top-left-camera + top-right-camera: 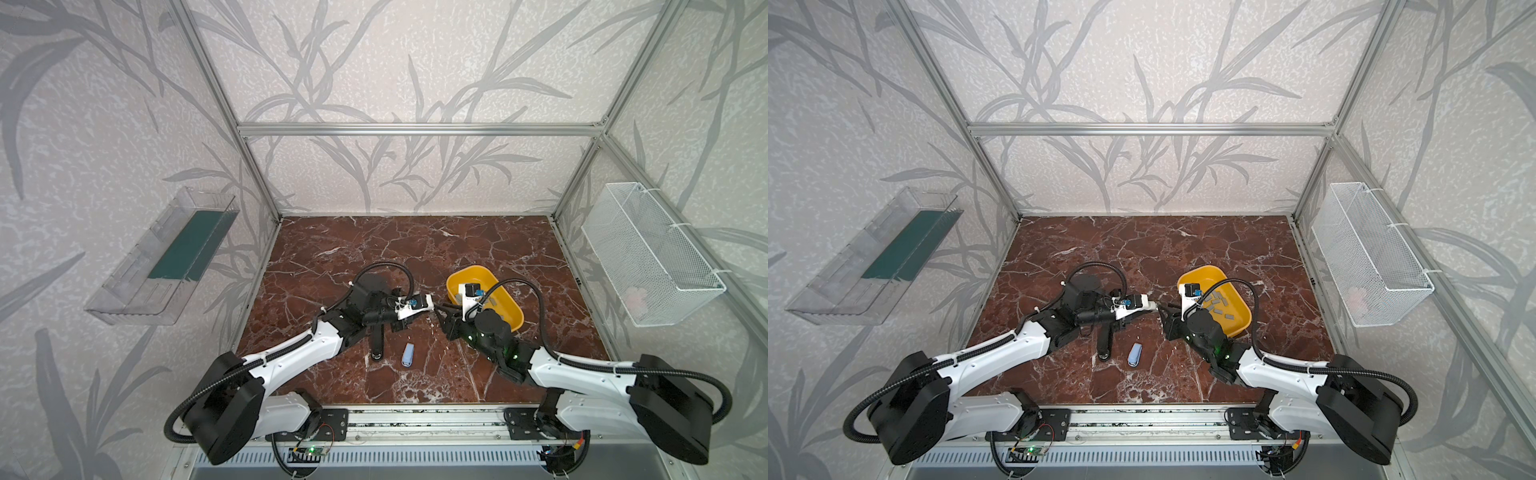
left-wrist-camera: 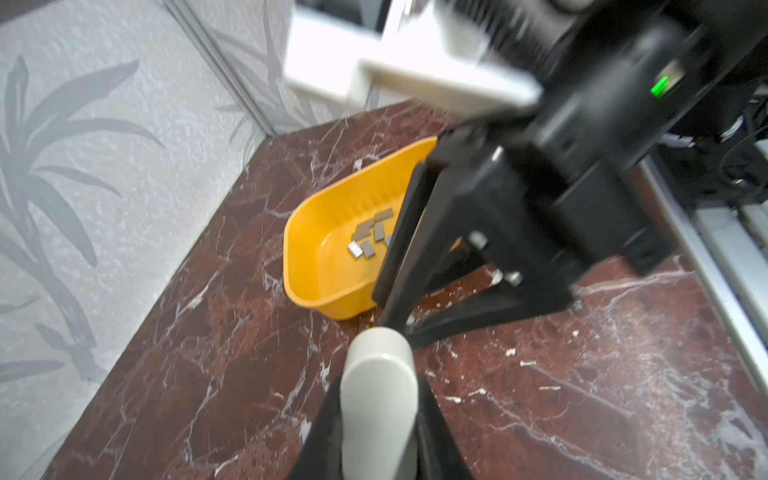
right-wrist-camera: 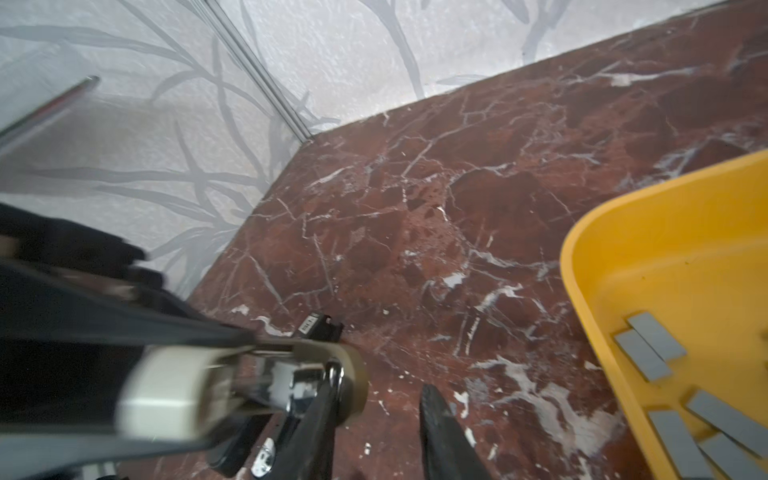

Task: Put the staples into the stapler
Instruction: 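Lift the cream stapler with the left gripper toward the right gripper, then close the right gripper on the cream stapler held by the left gripper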

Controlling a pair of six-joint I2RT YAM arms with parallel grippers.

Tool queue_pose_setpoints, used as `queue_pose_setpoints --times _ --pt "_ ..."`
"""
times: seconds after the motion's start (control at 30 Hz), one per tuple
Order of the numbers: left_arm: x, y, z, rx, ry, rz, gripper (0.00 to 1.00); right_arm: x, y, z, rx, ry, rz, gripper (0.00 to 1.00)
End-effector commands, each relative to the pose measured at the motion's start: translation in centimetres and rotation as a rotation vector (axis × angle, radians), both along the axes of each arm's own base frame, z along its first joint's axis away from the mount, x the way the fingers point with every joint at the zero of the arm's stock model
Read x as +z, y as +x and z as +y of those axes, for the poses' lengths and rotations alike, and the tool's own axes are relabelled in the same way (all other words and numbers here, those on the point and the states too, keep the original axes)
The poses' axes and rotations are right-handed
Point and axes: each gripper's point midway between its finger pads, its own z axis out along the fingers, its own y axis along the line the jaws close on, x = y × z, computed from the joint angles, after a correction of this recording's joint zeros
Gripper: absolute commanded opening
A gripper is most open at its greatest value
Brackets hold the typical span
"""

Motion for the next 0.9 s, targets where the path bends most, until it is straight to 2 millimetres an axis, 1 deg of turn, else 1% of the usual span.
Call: queue_pose_setpoints --times 0.0,0.1,0.23,0.3,0.37,0.43,0.5,0.53,0.6,0.7,0.77,0.8,0.87 --pt "6.0 -3.0 -1.0 -0.152 -0.182 -0.120 0.00 -2.1 -0.2 -0.5 -0.020 -0.042 0.030 0.35" --pt "6.7 -3.3 -0.7 -0.155 -0.202 -0.130 0.00 -2.6 -0.1 -0.4 -0.018 -0.046 0.036 0.34" --pt "6.7 -3.2 -0.3 -0.140 -0.197 -0.129 0.00 -1.8 -0.3 -0.3 -0.006 -0.035 0.014 0.34" --pt "6.6 -2.7 0.0 -0.110 -0.200 -0.120 0.00 -1.0 -0.5 -0.9 -0.014 -0.033 -0.024 0.35" --pt "6.5 -1.8 0.7 -0.071 -0.207 -0.098 0.00 0.3 -0.8 -1.9 -0.027 -0.031 -0.096 0.39" --pt "6.6 -1.0 1.4 -0.038 -0.227 -0.063 0.00 1.9 -1.3 -2.4 -0.009 -0.054 -0.198 0.44" --pt "6.8 -0.5 1.8 -0.018 -0.258 -0.037 0.00 3.8 -1.6 -2.5 0.012 -0.069 -0.312 0.48" --pt "6.8 -0.5 1.9 -0.014 -0.262 -0.031 0.00 4.7 -1.9 -2.3 0.039 -0.070 -0.376 0.51" --pt "6.7 -0.7 1.9 -0.022 -0.262 -0.015 0.00 6.4 -3.2 -1.2 0.137 -0.065 -0.502 0.55" --pt "6.6 -1.2 2.0 -0.040 -0.270 -0.005 0.00 8.6 -6.4 0.8 0.342 -0.045 -0.699 0.62" --pt "6.6 -1.8 2.0 -0.062 -0.277 -0.002 0.00 9.5 -8.1 1.8 0.443 -0.043 -0.796 0.71" --pt "6.6 -2.1 2.0 -0.075 -0.279 0.000 0.00 9.7 -8.3 1.9 0.456 -0.050 -0.816 0.73" --pt "6.5 -3.3 1.9 -0.132 -0.280 0.011 0.00 10.1 -8.0 2.1 0.449 -0.079 -0.837 0.77"
